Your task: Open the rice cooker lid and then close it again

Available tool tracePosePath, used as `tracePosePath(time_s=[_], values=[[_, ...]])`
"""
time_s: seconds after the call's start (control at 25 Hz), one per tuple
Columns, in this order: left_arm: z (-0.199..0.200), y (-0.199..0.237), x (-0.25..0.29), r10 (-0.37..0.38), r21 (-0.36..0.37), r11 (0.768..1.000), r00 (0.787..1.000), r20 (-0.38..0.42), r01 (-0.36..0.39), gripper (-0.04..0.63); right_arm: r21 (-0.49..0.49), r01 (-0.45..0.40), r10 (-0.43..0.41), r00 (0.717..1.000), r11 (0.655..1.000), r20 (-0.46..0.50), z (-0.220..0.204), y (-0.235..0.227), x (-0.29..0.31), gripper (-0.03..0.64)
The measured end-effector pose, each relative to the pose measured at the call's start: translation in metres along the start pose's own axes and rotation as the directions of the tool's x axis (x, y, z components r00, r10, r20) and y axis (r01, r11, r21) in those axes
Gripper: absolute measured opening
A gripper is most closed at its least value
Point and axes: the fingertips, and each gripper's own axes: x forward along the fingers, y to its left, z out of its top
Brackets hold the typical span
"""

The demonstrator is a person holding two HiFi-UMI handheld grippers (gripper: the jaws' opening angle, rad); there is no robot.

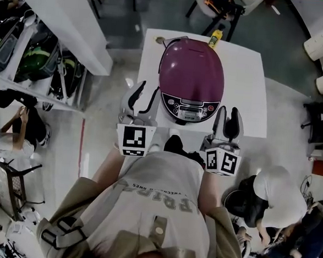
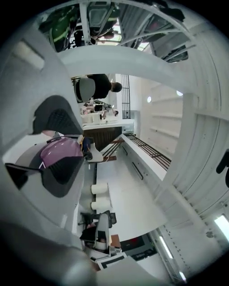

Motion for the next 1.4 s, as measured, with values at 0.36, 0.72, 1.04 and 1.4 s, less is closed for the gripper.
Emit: tracePosePath(time_s=[0.36, 0.72, 1.04, 1.4], values=[[0.01, 0.003, -0.013, 0.069, -0.058, 0.996, 0.997, 0.046, -0.066, 0.034, -0.159, 0.033, -0.032, 0.999, 0.987, 0.008, 0.017, 0.02, -0.011, 0.032], [0.02, -0.001, -0.016, 0.058, -0.021, 0.998, 0.995, 0.075, -0.056, 0.009, -0.223, 0.026, -0.025, 1.0, 0.974, 0.009, 0.027, 0.031, -0.014, 0.002], [0.025, -0.003, -0.02, 0.05, -0.017, 0.999, 0.995, 0.081, -0.049, 0.009, -0.269, 0.034, -0.022, 0.999, 0.962, 0.048, 0.035, 0.035, -0.019, 0.0], [0.024, -0.009, -0.02, 0.041, 0.023, 0.999, 0.996, 0.076, -0.043, 0.009, -0.287, 0.013, -0.005, 1.0, 0.958, 0.029, 0.035, 0.043, -0.015, 0.0]])
